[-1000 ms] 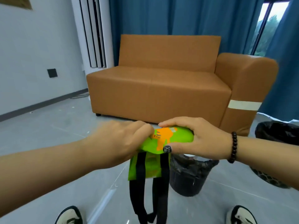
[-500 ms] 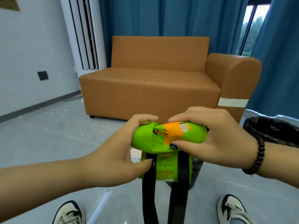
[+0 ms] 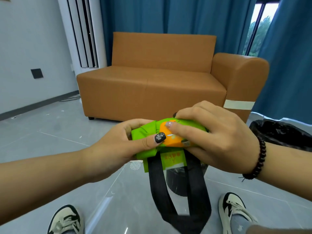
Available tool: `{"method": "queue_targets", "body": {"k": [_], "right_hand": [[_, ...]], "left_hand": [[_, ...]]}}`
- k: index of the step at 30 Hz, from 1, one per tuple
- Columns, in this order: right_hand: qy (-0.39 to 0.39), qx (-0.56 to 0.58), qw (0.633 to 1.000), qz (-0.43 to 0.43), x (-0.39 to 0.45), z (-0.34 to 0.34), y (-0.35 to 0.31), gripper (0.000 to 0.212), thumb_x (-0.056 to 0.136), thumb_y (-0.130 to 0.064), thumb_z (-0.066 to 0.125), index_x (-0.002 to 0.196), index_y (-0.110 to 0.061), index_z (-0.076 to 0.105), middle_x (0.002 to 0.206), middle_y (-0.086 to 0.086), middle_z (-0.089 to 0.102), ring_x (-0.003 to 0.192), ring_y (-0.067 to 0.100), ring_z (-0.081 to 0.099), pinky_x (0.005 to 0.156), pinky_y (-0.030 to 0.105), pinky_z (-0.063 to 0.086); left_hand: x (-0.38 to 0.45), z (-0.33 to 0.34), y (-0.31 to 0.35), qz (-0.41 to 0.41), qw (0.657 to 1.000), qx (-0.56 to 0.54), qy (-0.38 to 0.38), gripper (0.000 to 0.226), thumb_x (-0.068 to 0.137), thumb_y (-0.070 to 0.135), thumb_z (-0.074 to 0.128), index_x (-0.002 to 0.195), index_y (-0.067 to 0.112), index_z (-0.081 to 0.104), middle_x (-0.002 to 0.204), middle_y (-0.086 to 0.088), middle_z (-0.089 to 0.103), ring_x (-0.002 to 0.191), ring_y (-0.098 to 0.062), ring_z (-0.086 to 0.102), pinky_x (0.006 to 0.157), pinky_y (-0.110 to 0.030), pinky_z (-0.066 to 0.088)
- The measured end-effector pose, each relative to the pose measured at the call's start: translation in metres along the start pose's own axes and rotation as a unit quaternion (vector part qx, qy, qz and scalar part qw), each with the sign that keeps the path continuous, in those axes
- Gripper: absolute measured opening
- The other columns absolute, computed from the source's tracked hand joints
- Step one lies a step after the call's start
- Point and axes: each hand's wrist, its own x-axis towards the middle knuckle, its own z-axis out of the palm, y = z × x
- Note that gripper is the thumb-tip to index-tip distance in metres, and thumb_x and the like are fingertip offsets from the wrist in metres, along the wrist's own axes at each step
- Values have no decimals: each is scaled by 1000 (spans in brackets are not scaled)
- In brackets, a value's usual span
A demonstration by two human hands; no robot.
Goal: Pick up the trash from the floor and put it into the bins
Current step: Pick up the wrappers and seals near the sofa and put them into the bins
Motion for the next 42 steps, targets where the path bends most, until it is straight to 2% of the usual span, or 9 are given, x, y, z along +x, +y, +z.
{"method": "queue_targets", "body": {"k": [4, 8, 12, 18, 25, 30, 33, 38, 42], "right_hand": [[-46, 139, 987, 70, -1, -3, 0, 46, 83, -32, 68, 120, -5, 62, 117, 16, 58, 102, 30, 58, 80, 44, 49], [-107, 334, 902, 253, -7, -4, 4, 67, 76, -51, 64, 135, -24, 47, 127, -7, 51, 116, 7, 54, 94, 31, 47], [-180, 505, 771, 344, -12, 3, 5, 53, 75, -42, 70, 123, -25, 56, 113, -6, 65, 102, 12, 64, 85, 38, 55], [-87, 532, 745, 393, -13, 8, 6, 41, 71, -36, 72, 106, -17, 64, 100, 3, 72, 87, 20, 70, 73, 38, 59], [0, 479, 775, 412, -17, 21, 12, 35, 73, -39, 73, 102, -23, 65, 96, -4, 72, 87, 12, 70, 74, 36, 59], [9, 260, 925, 276, -25, 38, 21, 36, 83, -35, 65, 113, -15, 61, 105, -6, 66, 96, 8, 62, 81, 31, 51], [1, 175, 969, 173, -29, 48, 22, 36, 89, -26, 64, 118, -5, 60, 106, 7, 64, 94, 22, 64, 74, 37, 53], [1, 66, 993, 98, -34, 70, 31, 27, 90, -19, 62, 111, -2, 66, 102, 14, 66, 88, 33, 66, 63, 42, 54], [-62, 239, 954, 169, -42, 81, 41, 36, 81, -28, 69, 111, -7, 66, 114, 11, 59, 106, 24, 59, 83, 42, 49]], "left_hand": [[-1, 0, 5, 51, 992, 102, 62, 49, 57, 18, 79, 104, 12, 66, 94, -5, 74, 82, -17, 71, 65, -24, 57], [-3, 4, 6, 125, 974, 181, 47, 56, 52, 7, 84, 103, 13, 64, 99, -2, 73, 86, -14, 71, 70, -20, 56], [0, 6, 4, 192, 948, 249, 51, 57, 51, 13, 87, 102, 22, 65, 103, 5, 70, 93, -8, 69, 75, -16, 53], [10, 7, -2, 146, 974, 164, 62, 69, 50, 17, 85, 113, 19, 58, 104, 6, 70, 92, -12, 70, 74, -18, 54], [29, -2, -15, -22, 997, 63, -45, 87, 57, 60, 78, 130, 20, 52, 122, -2, 66, 113, -21, 63, 90, -32, 54], [47, 2, -27, -57, 990, -121, -45, 79, 62, 45, 82, 130, 15, 53, 126, -12, 63, 112, -33, 63, 84, -38, 56], [56, -1, -27, -53, 988, -144, -11, 55, 67, 44, 81, 112, 17, 67, 120, -14, 66, 109, -32, 65, 84, -45, 56], [69, -15, -31, -92, 994, -62, -18, 49, 77, 36, 68, 121, 15, 64, 122, -16, 65, 116, -34, 60, 92, -52, 51], [84, -25, -40, -85, 996, -34, 2, 47, 71, 19, 67, 119, 18, 63, 117, -10, 68, 106, -32, 66, 88, -48, 54]]}}
